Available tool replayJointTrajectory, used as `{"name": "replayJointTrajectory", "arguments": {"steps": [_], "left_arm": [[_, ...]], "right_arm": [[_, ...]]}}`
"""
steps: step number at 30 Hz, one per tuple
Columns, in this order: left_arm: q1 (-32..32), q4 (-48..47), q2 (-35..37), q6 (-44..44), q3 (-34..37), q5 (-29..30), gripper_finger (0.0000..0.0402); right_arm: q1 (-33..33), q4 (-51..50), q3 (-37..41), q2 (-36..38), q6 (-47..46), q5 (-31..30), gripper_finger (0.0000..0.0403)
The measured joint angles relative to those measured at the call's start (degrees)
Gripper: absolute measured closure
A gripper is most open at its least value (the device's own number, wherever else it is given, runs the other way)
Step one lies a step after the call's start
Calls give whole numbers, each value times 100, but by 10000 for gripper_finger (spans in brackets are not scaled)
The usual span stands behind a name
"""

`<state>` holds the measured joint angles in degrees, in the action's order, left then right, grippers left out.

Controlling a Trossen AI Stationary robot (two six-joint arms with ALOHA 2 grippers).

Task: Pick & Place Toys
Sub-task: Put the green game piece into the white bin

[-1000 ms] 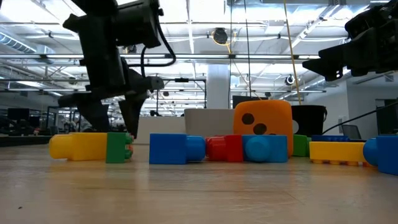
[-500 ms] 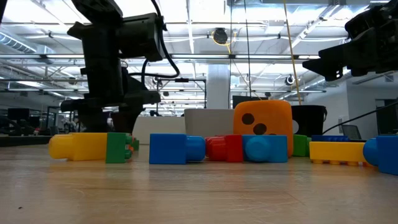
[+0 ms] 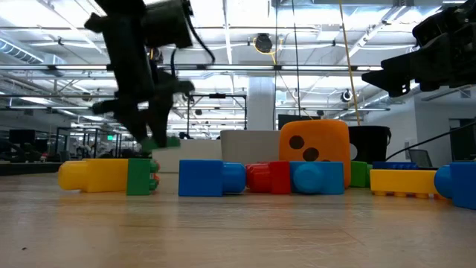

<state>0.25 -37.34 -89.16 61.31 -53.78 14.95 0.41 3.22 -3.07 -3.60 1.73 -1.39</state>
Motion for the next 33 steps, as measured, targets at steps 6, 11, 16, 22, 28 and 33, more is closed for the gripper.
{"name": "replayJointTrajectory", "arguments": {"steps": [6,11,16,22,28,33], "left_arm": [[345,437,1047,-756,0,586,236],[624,1826,1759,-1966,-2,1271,248],[997,3124,1916,-2842,-7,1605,247],[1820,3219,1560,-2795,-11,1431,241],[2475,3006,702,-2486,-11,785,240],[2787,2888,-55,-2393,-9,499,239]], "right_arm": [[0,0,2,-2,1,0,126],[2,0,2,-2,1,0,124],[2,0,1,-2,-1,0,126],[2,0,0,0,1,0,124],[0,0,0,-2,1,0,126],[0,0,0,0,-1,0,124]]}}
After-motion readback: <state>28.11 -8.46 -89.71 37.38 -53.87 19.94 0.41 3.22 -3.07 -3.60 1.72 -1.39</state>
